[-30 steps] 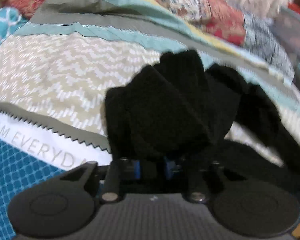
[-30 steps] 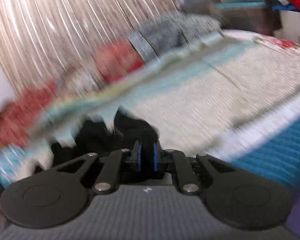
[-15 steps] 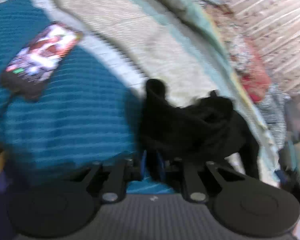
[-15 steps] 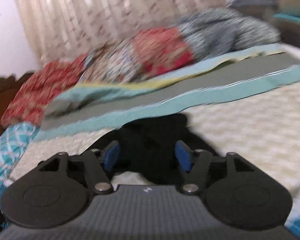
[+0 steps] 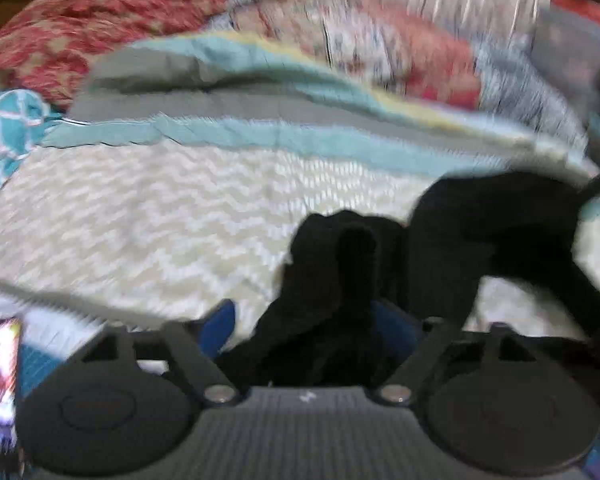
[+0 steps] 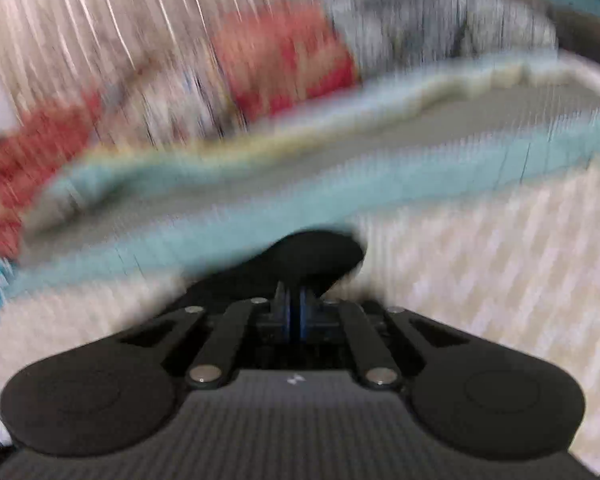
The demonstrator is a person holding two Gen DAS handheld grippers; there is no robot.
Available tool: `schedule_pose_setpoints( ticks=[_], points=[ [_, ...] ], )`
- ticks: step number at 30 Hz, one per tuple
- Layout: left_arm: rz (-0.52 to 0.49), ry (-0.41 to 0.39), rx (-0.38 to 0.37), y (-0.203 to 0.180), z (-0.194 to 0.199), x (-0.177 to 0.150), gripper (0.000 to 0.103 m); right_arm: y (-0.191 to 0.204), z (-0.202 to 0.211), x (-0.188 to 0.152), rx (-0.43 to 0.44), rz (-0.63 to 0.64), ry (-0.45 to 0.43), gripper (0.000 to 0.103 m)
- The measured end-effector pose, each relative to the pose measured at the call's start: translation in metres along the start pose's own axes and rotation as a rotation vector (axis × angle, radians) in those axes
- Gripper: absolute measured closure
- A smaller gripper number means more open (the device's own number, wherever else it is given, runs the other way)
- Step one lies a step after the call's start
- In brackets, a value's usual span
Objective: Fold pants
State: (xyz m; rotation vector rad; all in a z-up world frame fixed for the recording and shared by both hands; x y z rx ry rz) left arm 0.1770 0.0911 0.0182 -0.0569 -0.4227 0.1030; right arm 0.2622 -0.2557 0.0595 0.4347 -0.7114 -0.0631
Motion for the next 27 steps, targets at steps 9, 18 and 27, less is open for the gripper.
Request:
schedule_pose_setpoints(
  ticks=[9,18,27],
  points=[
    [0.319,-0.075,-0.178,0.07,0.023,-0.014,0.096,-0.133,0.148,-0.03,-0.153,-0.19,-0.256,0.097],
    [0.449,-0.051,-0.245,0.116,0.047,-0.084,0.096,-0.191,0.12,-0.135,-0.202,-0.447,-0.037,0.088],
    [0.43,-0.097,-0.259,0.108,0.066,-0.068,0.096,-0.208,0.132,-0.11,-0.206,-0.484,-0.118,0.036]
  ],
)
Point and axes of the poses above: each gripper's, at about its wrist camera, not at the fingertips, and z roughly against the way its jaws point, y to its left, x to its top, the point moved 7 cm from there along -z, roughly the way its jaws point, and after that the axes turned 15 degrees about y, right-handed, at the moved point
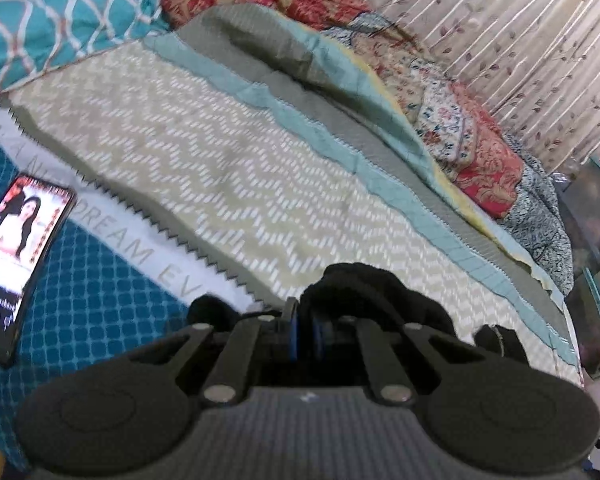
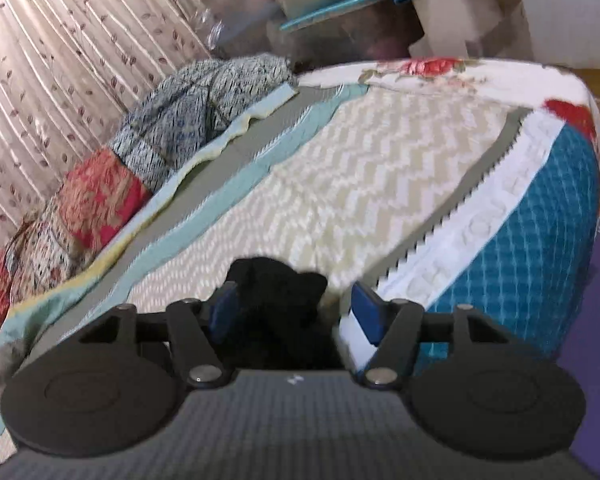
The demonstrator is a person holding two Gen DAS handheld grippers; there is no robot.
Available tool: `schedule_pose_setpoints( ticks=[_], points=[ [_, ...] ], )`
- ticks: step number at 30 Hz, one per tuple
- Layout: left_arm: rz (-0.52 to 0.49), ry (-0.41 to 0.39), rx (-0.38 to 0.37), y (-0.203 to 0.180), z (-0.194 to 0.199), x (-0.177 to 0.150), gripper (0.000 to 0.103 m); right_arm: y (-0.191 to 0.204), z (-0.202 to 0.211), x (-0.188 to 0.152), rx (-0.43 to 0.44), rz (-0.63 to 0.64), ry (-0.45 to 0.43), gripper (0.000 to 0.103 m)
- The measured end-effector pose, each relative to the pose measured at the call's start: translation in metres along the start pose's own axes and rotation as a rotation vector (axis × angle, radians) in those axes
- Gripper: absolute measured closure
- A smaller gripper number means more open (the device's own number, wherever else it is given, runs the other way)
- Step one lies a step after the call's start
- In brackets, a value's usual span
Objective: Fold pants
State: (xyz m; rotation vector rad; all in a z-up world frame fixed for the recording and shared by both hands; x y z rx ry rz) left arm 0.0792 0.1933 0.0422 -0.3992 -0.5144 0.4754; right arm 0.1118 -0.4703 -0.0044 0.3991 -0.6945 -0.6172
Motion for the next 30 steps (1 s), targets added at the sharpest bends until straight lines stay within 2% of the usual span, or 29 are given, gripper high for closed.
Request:
schedule_pose_setpoints(
  ticks=[2,3,4,5,6,7,11,13,16,17,19,20,21,22,23,24,25,27,28,30],
  points=[
    [-0.004,-0.009,-0.014,-0.004,0.005,0.003,0.096,-0.004,-0.023,0.003,-0.016,-0.016,0.082,0.028],
    [-0.007,-0.015,-0.02,-0.005,0.008,0.005,0.096,-0.009,-0.038,0.0,-0.039,-0.031,0.148,0.031],
    [-0.009,-0.019,-0.026,-0.007,0.01,0.007,0.096,-0.011,-0.05,-0.003,-0.038,-0.043,0.212,0.042],
    [-0.011,-0.021,-0.032,-0.008,0.014,0.01,0.096,-0.012,-0.06,-0.005,-0.006,-0.058,0.267,0.085],
    [-0.01,-0.026,-0.041,-0.01,0.017,0.015,0.096,-0.01,-0.063,-0.004,0.014,-0.084,0.283,0.084],
    [-0.013,-0.033,-0.05,-0.01,0.021,0.022,0.096,-0.004,-0.061,0.003,0.041,-0.097,0.264,0.085],
    [0.018,-0.097,-0.127,-0.013,0.039,0.065,0.096,0.048,-0.031,0.065,0.278,-0.169,0.121,0.085],
    [0.059,-0.145,-0.154,-0.01,0.044,0.088,0.096,0.091,-0.027,0.102,0.314,-0.126,0.049,0.085],
    [0.104,-0.243,-0.17,-0.004,0.043,0.127,0.096,0.169,-0.05,0.151,0.336,-0.037,0.003,0.084],
    [0.129,-0.263,-0.16,-0.002,0.036,0.138,0.096,0.194,-0.063,0.164,0.346,-0.018,-0.01,0.077],
    [0.152,-0.25,-0.051,0.001,0.009,0.152,0.09,0.235,-0.098,0.179,0.3,0.062,-0.02,0.044],
    [0.153,-0.198,0.039,0.002,-0.008,0.154,0.079,0.246,-0.114,0.178,0.241,0.104,-0.007,0.021],
    [0.161,-0.146,0.095,0.005,-0.021,0.151,0.076,0.25,-0.128,0.171,0.185,0.117,0.001,0.024],
    [0.16,-0.108,0.098,0.008,-0.03,0.142,0.076,0.249,-0.136,0.159,0.18,0.131,0.028,0.027],
    [0.139,-0.098,0.07,0.01,-0.033,0.132,0.072,0.246,-0.141,0.144,0.221,0.161,0.068,0.033],
    [0.123,-0.093,0.058,0.014,-0.034,0.121,0.067,0.242,-0.146,0.122,0.256,0.212,0.112,0.034],
    [0.117,-0.081,0.073,0.02,-0.033,0.109,0.063,0.235,-0.149,0.104,0.247,0.264,0.145,0.034],
    [0.121,-0.045,0.093,0.036,-0.028,0.082,0.042,0.216,-0.157,0.06,0.18,0.409,0.234,0.033],
    [0.132,-0.029,0.087,0.042,-0.025,0.07,0.039,0.208,-0.159,0.044,0.163,0.467,0.27,0.032],
    [0.152,0.019,0.063,0.053,-0.018,0.044,0.024,0.187,-0.158,0.012,0.11,0.567,0.318,0.032]
  ],
)
Point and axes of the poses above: each gripper's, at about its wrist camera, not at the fingertips, and z roughly against the way its jaws point, y to its left, x to its top, the point moved 7 cm from there along -z, roughly the way its jaws point, and after that the axes turned 15 degrees about y, right-handed, at the moved point
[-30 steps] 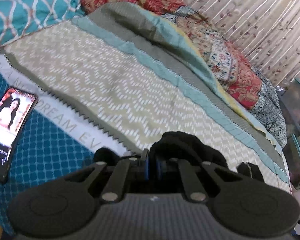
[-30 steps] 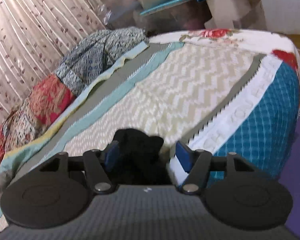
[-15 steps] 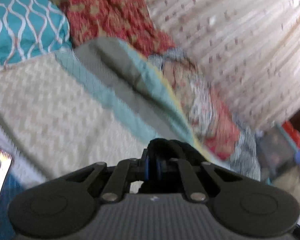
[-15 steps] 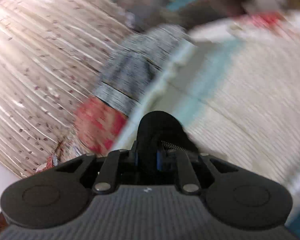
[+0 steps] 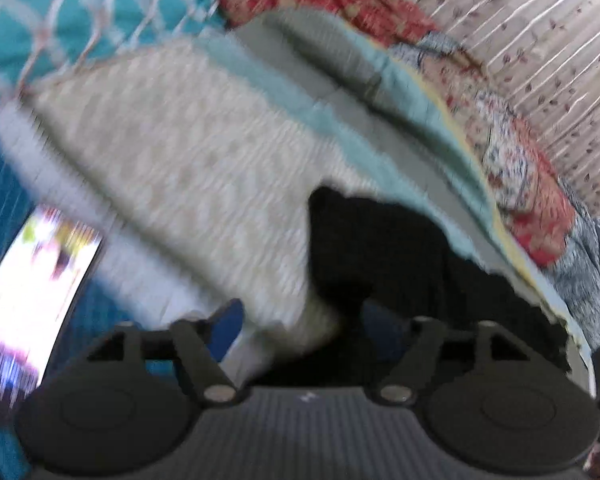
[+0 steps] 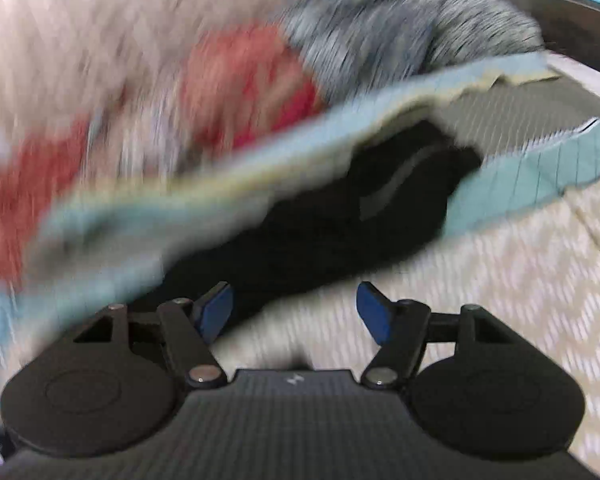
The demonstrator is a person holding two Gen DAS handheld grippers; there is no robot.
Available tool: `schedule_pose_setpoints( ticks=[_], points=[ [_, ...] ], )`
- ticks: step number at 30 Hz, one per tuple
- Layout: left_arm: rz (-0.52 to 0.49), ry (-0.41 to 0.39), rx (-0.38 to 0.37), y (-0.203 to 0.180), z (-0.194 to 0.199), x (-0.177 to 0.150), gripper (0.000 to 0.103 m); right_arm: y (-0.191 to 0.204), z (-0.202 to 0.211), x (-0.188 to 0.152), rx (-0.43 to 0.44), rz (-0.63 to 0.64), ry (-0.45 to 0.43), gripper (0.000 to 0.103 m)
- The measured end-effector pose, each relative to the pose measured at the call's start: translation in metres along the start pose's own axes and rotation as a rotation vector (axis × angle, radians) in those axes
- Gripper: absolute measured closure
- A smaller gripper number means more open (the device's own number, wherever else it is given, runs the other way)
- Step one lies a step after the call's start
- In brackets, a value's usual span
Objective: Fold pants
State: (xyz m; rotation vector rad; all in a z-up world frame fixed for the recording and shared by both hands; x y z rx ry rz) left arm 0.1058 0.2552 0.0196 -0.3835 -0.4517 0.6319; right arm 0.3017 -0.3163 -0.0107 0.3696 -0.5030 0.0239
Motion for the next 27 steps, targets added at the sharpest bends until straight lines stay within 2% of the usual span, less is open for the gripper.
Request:
schedule_pose_setpoints(
  ticks=[3,4,5,6,7,8,9,10,11,12,14,15,17,18,19,20,21,22,23,25,26,27],
  points=[
    [0.031,0.058,-0.064,0.015,0.002,-0.034,0.008,0.001,-0.007,-0.043,0.005,0.035,0.098,0.033],
    [0.039,0.089,-0.085,0.017,-0.003,-0.043,0.008,-0.001,-0.011,-0.059,-0.005,0.038,0.134,0.034],
    [0.042,0.118,-0.1,0.017,-0.009,-0.049,0.008,0.0,-0.011,-0.068,-0.032,0.036,0.156,0.059],
    [0.044,0.14,-0.105,0.014,-0.015,-0.056,0.012,-0.003,-0.008,-0.075,-0.072,0.022,0.149,0.091],
    [0.037,0.149,-0.104,0.009,-0.02,-0.06,0.016,-0.008,-0.001,-0.076,-0.042,-0.022,0.129,0.091],
    [0.022,0.148,-0.109,0.002,-0.024,-0.062,0.03,-0.016,0.014,-0.076,0.019,-0.104,0.092,0.092],
    [0.003,0.149,-0.122,-0.004,-0.029,-0.063,0.052,-0.024,0.033,-0.074,0.05,-0.175,0.035,0.092],
    [0.0,0.158,-0.133,-0.009,-0.033,-0.063,0.061,-0.034,0.059,-0.071,0.051,-0.233,-0.042,0.092],
    [0.008,0.167,-0.148,-0.013,-0.035,-0.063,0.082,-0.045,0.091,-0.067,0.044,-0.287,-0.136,0.092],
    [0.009,0.166,-0.169,-0.018,-0.035,-0.063,0.094,-0.056,0.121,-0.064,0.046,-0.335,-0.226,0.092],
    [-0.003,0.14,-0.179,-0.025,-0.03,-0.063,0.094,-0.077,0.184,-0.057,0.025,-0.426,-0.404,0.092],
    [-0.011,0.125,-0.177,-0.028,-0.027,-0.063,0.094,-0.084,0.211,-0.052,-0.017,-0.449,-0.468,0.092],
    [-0.006,0.126,-0.187,-0.029,-0.027,-0.063,0.094,-0.086,0.235,-0.036,-0.128,-0.449,-0.505,0.091],
    [0.003,0.131,-0.194,-0.029,-0.027,-0.064,0.094,-0.086,0.236,-0.025,-0.164,-0.441,-0.511,0.088],
    [0.017,0.134,-0.195,-0.029,-0.027,-0.064,0.094,-0.085,0.228,-0.015,-0.191,-0.433,-0.509,0.087],
    [0.027,0.134,-0.19,-0.028,-0.027,-0.064,0.094,-0.086,0.216,-0.003,-0.241,-0.419,-0.488,0.08],
    [0.035,0.133,-0.18,-0.027,-0.027,-0.064,0.091,-0.087,0.195,0.01,-0.304,-0.388,-0.446,0.055],
    [0.042,0.131,-0.167,-0.026,-0.028,-0.063,0.089,-0.09,0.17,0.016,-0.363,-0.346,-0.388,0.045],
    [0.048,0.135,-0.158,-0.024,-0.029,-0.064,0.082,-0.096,0.147,0.018,-0.432,-0.312,-0.344,0.044],
    [0.06,0.143,-0.145,-0.021,-0.031,-0.065,0.074,-0.118,0.125,-0.005,-0.569,-0.307,-0.265,0.045],
    [0.063,0.148,-0.142,-0.018,-0.031,-0.064,0.065,-0.129,0.123,-0.021,-0.549,-0.35,-0.252,0.045],
    [0.063,0.148,-0.139,-0.018,-0.031,-0.066,0.052,-0.137,0.127,-0.041,-0.462,-0.407,-0.271,0.045]
  ],
)
Point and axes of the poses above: each gripper's, at about its wrist camera, not at the fingertips, and z roughly against the way its jaws point, y to its left, x to its top, the point moved 7 cm from there along -z, roughly the way its jaws point, and after that the axes turned 15 degrees about y, right-handed, at the moved point
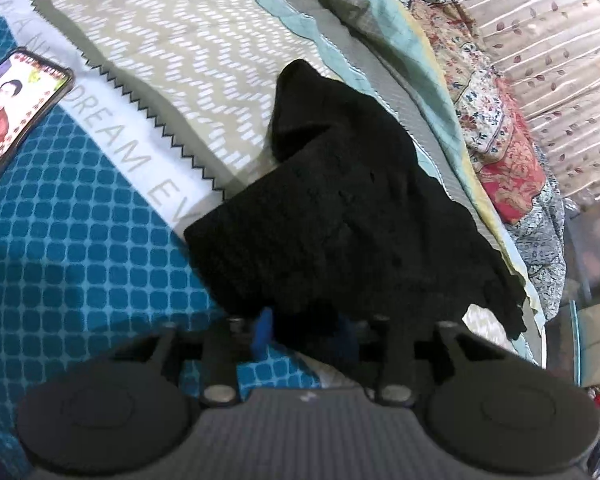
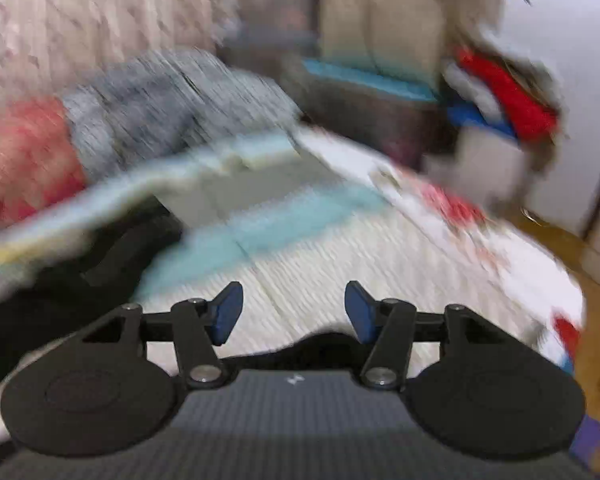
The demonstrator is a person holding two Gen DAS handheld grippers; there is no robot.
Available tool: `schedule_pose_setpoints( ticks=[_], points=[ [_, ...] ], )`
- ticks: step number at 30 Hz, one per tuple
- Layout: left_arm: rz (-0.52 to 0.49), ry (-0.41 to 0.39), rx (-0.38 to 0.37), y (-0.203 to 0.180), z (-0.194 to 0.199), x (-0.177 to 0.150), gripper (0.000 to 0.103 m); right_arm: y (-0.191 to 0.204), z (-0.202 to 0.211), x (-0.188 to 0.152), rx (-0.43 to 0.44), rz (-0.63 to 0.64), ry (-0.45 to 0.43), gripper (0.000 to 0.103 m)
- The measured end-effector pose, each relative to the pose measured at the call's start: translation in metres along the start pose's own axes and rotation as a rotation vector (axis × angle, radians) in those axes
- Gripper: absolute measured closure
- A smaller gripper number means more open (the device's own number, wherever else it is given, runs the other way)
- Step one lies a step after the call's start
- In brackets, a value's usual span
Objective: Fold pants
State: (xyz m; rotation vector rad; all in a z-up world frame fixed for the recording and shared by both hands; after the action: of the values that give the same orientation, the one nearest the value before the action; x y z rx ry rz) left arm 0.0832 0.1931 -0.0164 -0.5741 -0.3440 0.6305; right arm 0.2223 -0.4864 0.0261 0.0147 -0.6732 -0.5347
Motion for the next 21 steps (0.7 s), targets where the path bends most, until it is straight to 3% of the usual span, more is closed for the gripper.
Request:
schedule_pose_setpoints(
  ticks=[2,6,10,13,14,15,18,21],
  points=[
    [-0.011,0.007,-0.001,-0.002,-0.002,0.0,0.047,-0.029,0.01,-0.021,0.144,-0.131,0.001,0.044],
    [-0.018,0.011,0.021,-0.009,-0.013,0.006,0.045,-0.073,0.04,-0.062,0.269,-0.289,-0.054,0.043],
    [0.005,0.007,0.02,-0.013,-0.019,0.012,0.045,-0.072,0.034,-0.077,0.375,-0.355,0.038,0.042],
    [0.024,0.014,0.004,-0.011,-0.018,0.015,0.047,-0.062,0.02,-0.079,0.393,-0.423,0.126,0.042],
    [0.032,0.018,-0.002,-0.01,-0.017,0.015,0.05,-0.061,0.017,-0.082,0.386,-0.463,0.137,0.042],
    [0.038,0.022,-0.003,-0.008,-0.016,0.015,0.06,-0.06,0.019,-0.081,0.379,-0.496,0.13,0.042],
    [0.036,0.04,0.02,-0.003,-0.014,0.02,0.085,-0.048,0.041,-0.066,0.39,-0.456,0.014,0.042],
    [0.071,0.05,-0.021,-0.001,-0.009,0.026,0.093,-0.036,0.047,-0.038,0.392,-0.418,0.0,0.042]
  ],
)
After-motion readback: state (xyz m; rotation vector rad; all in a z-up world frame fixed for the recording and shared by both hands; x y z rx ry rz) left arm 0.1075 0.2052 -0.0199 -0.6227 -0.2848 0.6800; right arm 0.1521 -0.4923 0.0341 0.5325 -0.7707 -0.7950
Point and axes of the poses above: each gripper's, at about its wrist camera, not at the fingertips, and z roughly against the way its jaws point, y to its left, x to its top, the point moved 7 cm from there along -z, roughly the way its jaws point, and after that the axes turned 15 degrees about y, right-handed, at the moved point
